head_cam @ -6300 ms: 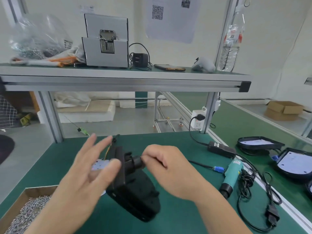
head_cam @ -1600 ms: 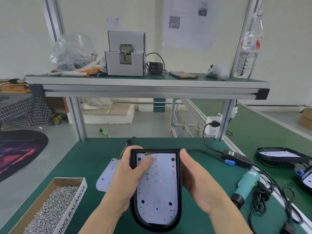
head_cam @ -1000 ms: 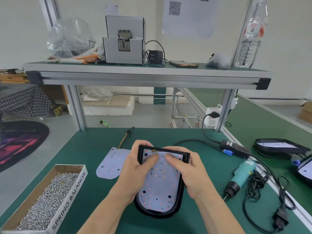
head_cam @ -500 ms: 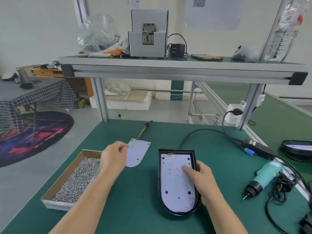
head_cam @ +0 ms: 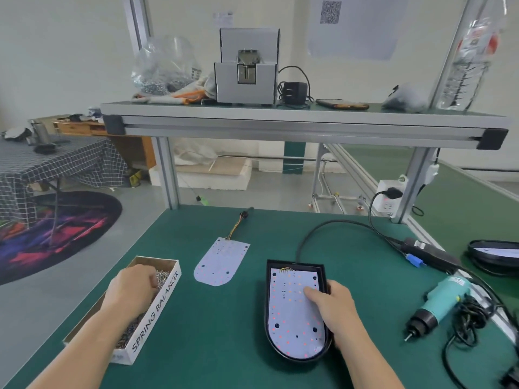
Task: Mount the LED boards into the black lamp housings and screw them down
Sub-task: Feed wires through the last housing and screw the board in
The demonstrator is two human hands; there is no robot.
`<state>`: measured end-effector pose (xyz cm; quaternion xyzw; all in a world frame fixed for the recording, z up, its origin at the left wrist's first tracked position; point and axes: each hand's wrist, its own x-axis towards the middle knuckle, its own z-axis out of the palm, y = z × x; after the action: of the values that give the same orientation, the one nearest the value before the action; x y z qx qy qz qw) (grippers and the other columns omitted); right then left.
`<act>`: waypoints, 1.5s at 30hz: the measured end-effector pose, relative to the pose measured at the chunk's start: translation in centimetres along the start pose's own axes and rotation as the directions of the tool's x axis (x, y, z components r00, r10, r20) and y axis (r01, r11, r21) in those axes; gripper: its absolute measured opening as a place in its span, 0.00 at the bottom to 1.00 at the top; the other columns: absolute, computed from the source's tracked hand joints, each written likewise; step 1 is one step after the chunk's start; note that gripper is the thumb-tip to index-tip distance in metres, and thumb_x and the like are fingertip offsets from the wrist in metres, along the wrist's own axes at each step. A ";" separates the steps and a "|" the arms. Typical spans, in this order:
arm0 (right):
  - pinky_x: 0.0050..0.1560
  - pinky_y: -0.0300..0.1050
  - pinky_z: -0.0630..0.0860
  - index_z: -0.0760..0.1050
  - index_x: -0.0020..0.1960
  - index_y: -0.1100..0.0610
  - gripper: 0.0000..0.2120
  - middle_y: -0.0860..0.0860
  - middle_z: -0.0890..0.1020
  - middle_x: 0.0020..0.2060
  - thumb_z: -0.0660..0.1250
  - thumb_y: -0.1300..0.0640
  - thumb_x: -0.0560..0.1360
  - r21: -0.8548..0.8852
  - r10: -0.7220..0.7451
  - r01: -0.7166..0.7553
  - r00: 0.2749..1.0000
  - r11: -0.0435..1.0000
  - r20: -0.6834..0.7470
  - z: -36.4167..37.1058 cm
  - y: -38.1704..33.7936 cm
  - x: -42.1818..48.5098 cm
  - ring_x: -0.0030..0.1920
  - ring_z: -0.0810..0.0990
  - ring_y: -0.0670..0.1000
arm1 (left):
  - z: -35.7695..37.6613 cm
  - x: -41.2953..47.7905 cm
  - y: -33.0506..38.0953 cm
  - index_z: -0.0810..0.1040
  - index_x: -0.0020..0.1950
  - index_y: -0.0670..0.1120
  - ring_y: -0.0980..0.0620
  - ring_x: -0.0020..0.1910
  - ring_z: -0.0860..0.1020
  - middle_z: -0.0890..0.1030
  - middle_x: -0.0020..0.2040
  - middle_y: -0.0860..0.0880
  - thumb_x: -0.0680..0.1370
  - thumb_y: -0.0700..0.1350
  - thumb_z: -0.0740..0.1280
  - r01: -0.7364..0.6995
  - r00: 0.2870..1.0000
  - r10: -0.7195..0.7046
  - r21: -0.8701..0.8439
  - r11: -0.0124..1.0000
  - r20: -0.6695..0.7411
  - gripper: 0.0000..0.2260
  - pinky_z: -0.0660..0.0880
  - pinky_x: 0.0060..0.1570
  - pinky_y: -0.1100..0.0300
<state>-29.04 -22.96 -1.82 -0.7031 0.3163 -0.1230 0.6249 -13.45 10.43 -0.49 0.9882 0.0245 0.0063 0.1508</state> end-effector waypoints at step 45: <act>0.45 0.53 0.80 0.79 0.47 0.62 0.06 0.57 0.85 0.44 0.69 0.60 0.72 -0.084 0.022 -0.026 0.998 0.996 -0.051 0.2 0.0 -0.2 0.39 0.79 0.54 | 4.1 -11.2 20.0 0.79 0.40 0.42 0.55 0.26 0.65 0.72 0.32 0.51 0.76 0.40 0.69 0.116 0.928 0.241 -0.836 0.536 0.284 0.05 0.62 0.26 0.64</act>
<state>-29.04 -22.71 -1.78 -0.7217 0.3453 -0.1195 0.5879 -23.59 -10.39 1.46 0.7759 -0.0461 -0.1611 0.6081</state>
